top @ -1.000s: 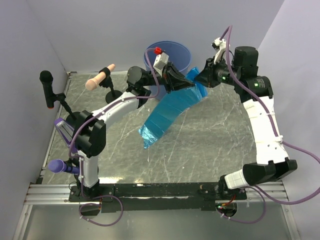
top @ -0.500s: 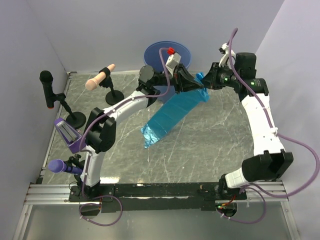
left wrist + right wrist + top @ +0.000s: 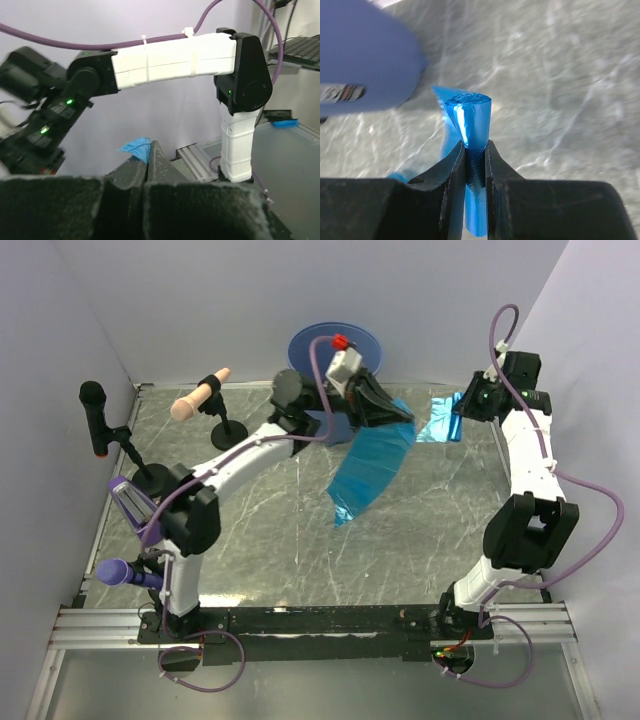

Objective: Put the trash bags into the trash bin

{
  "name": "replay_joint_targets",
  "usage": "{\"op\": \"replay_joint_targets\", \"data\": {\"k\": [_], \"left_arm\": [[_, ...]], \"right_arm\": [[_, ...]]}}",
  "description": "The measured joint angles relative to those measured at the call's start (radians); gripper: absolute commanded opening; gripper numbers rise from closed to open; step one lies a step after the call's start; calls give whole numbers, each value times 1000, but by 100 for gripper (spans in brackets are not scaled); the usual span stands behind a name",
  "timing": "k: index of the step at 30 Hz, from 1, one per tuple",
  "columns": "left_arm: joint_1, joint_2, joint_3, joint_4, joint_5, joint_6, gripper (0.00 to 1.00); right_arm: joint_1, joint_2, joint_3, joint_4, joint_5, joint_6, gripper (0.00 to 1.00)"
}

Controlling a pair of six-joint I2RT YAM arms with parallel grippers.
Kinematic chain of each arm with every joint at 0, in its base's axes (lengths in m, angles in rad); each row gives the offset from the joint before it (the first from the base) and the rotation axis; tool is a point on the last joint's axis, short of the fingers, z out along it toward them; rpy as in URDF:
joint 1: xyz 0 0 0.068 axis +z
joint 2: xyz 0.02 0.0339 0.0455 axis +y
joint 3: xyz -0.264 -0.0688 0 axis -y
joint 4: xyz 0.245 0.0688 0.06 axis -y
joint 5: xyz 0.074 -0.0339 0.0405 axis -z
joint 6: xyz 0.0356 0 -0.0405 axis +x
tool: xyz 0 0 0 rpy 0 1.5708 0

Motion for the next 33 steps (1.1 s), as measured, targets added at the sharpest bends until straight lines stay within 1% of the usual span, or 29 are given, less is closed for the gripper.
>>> {"op": "replay_joint_targets", "data": {"k": [4, 8, 11, 12, 13, 15, 16, 17, 18, 20, 23, 26, 28, 30, 33], "left_arm": [[76, -101, -103, -98, 3, 89, 1], [156, -203, -195, -294, -7, 254, 2], [176, -274, -230, -483, -40, 430, 5], [176, -291, -237, -525, -51, 476, 5], [173, -316, -248, -577, -72, 536, 5], [167, -363, -274, -653, -109, 628, 5], [167, -382, -284, -679, -126, 659, 6], [165, -398, -291, -698, -142, 682, 6], [164, -412, -297, -711, -161, 699, 6], [163, -430, -305, -717, -194, 704, 6], [166, -437, -315, -701, -241, 674, 8], [175, -436, -330, -661, -298, 601, 9], [188, -433, -331, -624, -342, 529, 8], [206, -420, -312, -584, -380, 460, 8], [239, -374, -241, -530, -435, 345, 6]], "right_arm": [[-24, 43, 13, 49, 33, -37, 0], [-24, 135, 22, 90, 53, -86, 0], [-22, 277, 74, 116, 69, -122, 0], [-22, 318, 92, 122, 72, -134, 4], [-22, 372, 124, 121, 72, -148, 17], [-21, 467, 186, 123, 74, -182, 48], [-18, 507, 212, 127, 80, -198, 56], [-15, 535, 227, 131, 96, -207, 60], [-15, 550, 233, 131, 113, -212, 66], [-14, 553, 235, 124, 134, -223, 71], [-13, 507, 231, 124, 127, -224, 76], [-12, 389, 175, 132, 55, -216, 79], [-10, 262, 104, 142, -52, -213, 81], [0, 111, -6, 197, -176, -210, 84], [54, -163, -245, 330, -358, -209, 86]]}}
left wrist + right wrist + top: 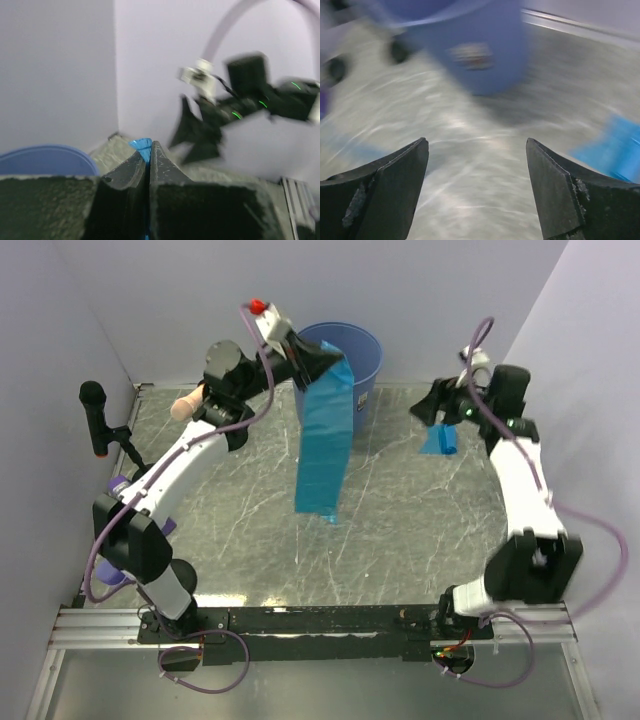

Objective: Put the trash bags into the trash bin

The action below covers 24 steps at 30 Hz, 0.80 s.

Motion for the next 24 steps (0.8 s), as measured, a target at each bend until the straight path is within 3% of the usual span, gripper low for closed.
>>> {"op": "replay_joint_targets", "data": {"k": [4, 9, 17, 19, 24], "left_arm": [[37, 47, 85, 34, -50, -104, 5], [57, 82, 195, 44, -69, -197, 5], [61, 84, 336, 50, -61, -255, 5], [67, 84, 358, 50, -54, -259, 4], [101, 81, 389, 46, -5, -270, 1]], "right_arm": [[159, -171, -138, 51, -140, -37, 87], [349, -165, -249, 96, -194, -75, 90], [443, 32, -135, 193, -210, -49, 95], [464, 58, -87, 218, -222, -37, 99], [496, 70, 5, 302, -240, 5, 99]]}}
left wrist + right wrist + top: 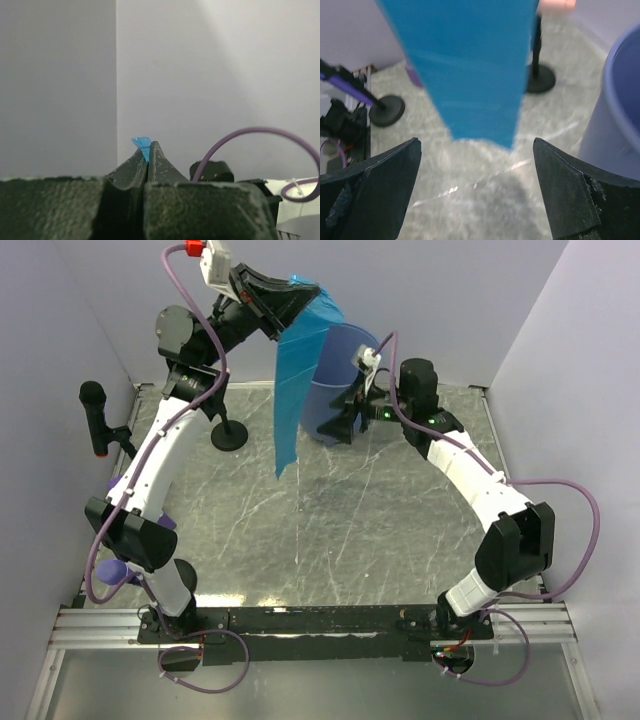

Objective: Put the trash bags into the trash bin

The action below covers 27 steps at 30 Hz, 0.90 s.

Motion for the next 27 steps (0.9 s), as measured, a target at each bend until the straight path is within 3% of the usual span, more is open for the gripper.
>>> {"op": "replay_joint_targets", "data": {"k": [12, 15, 17, 19, 21, 22, 23, 26, 27], "left_arm": [[38, -5, 50, -14, 138, -12, 1], [38, -6, 78, -8, 152, -12, 0], [38, -6, 95, -4, 156, -12, 1], [40, -6, 105, 2, 156, -10, 1], [47, -6, 106, 10, 151, -3, 1], [50, -5, 106, 11, 147, 1, 1], [56, -4, 105, 12, 138, 6, 1], [89, 3, 90, 16, 81, 53, 27], [100, 8, 81, 14, 60, 75, 41]], "right_arm": [[54, 144, 144, 191, -44, 137, 99], [89, 188, 146, 214, -67, 179, 93], [114, 212, 151, 240, -86, 207, 81], [132, 229, 155, 251, -107, 230, 58], [146, 236, 157, 268, -127, 256, 28], [151, 237, 157, 272, -138, 267, 8], [153, 236, 157, 275, -150, 271, 0], [146, 218, 140, 263, -161, 269, 0], [139, 204, 122, 249, -162, 266, 0]]}}
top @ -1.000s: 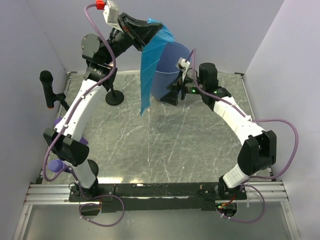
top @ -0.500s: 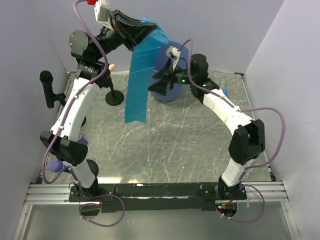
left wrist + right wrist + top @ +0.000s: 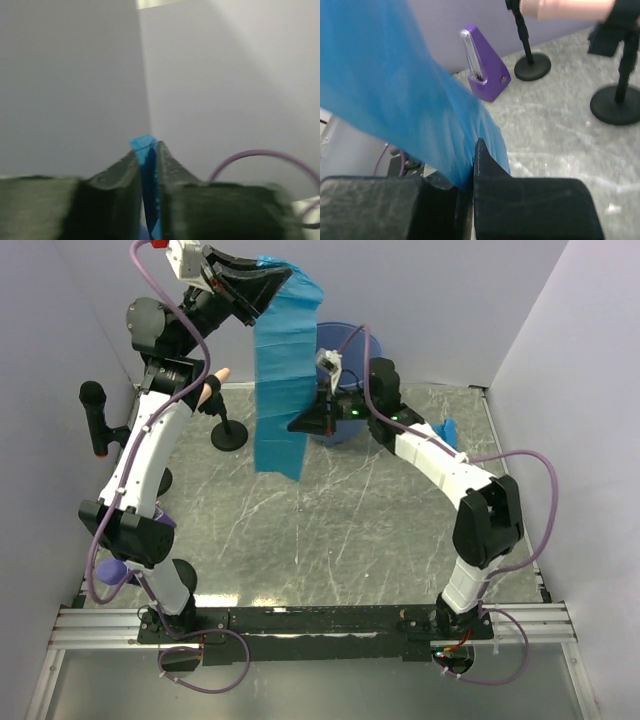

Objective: Put the trash bags into the trash bin

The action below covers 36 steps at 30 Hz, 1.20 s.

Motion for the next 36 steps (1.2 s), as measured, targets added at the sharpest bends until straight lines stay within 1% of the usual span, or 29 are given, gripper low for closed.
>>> {"op": "replay_joint_targets", "data": {"k": [1, 3, 5, 7, 10, 11, 12, 14, 17, 19, 21, 24, 26, 28, 30, 32, 35, 36], "left_arm": [[11, 8, -11, -2, -23, 19, 50], [29, 20, -58, -13, -66, 47, 60], [42, 22, -150, -28, -99, 61, 68], [50, 19, -270, -36, -124, 75, 73], [50, -1, -440, -109, -156, 129, 80], [50, -24, -508, -147, -169, 167, 82], [50, -49, -552, -174, -177, 196, 82], [51, -143, -681, -229, -212, 269, 87], [57, -343, -842, -303, -245, 419, 88], [57, -471, -912, -313, -270, 505, 87], [57, -579, -958, -319, -298, 583, 84], [57, -650, -983, -336, -297, 663, 77], [58, -677, -1020, -347, -227, 732, 75], [41, -688, -1075, -401, -136, 846, 74], [-11, -698, -1147, -460, -85, 994, 77], [-96, -725, -1273, -460, -49, 1142, 81], [-214, -760, -1493, -341, -27, 1288, 83], [-260, -759, -1575, -262, -21, 1328, 83]], "right_arm": [[-11, -17, -16, -23, -5, -3, 0], [-41, -48, -30, -66, -18, -6, 0], [-84, -87, -39, -106, -47, -3, 0], [-131, -124, -40, -133, -102, 20, 0], [-195, -171, -44, -131, -201, 102, 0], [-213, -185, -50, -109, -241, 146, 0], [-221, -194, -61, -84, -263, 180, 0], [-229, -219, -94, -55, -303, 237, 0], [-238, -245, -130, -51, -344, 293, 0], [-243, -258, -156, -47, -360, 322, 0], [-252, -265, -177, -45, -370, 351, 0], [-277, -266, -219, -58, -376, 389, 0], [-312, -269, -275, -116, -364, 403, 0], [-366, -268, -339, -186, -341, 421, 0], [-422, -263, -395, -235, -328, 462, 0], [-476, -255, -454, -265, -311, 520, 0], [-497, -238, -510, -290, -292, 595, 0], [-495, -233, -526, -294, -290, 619, 0]]}}
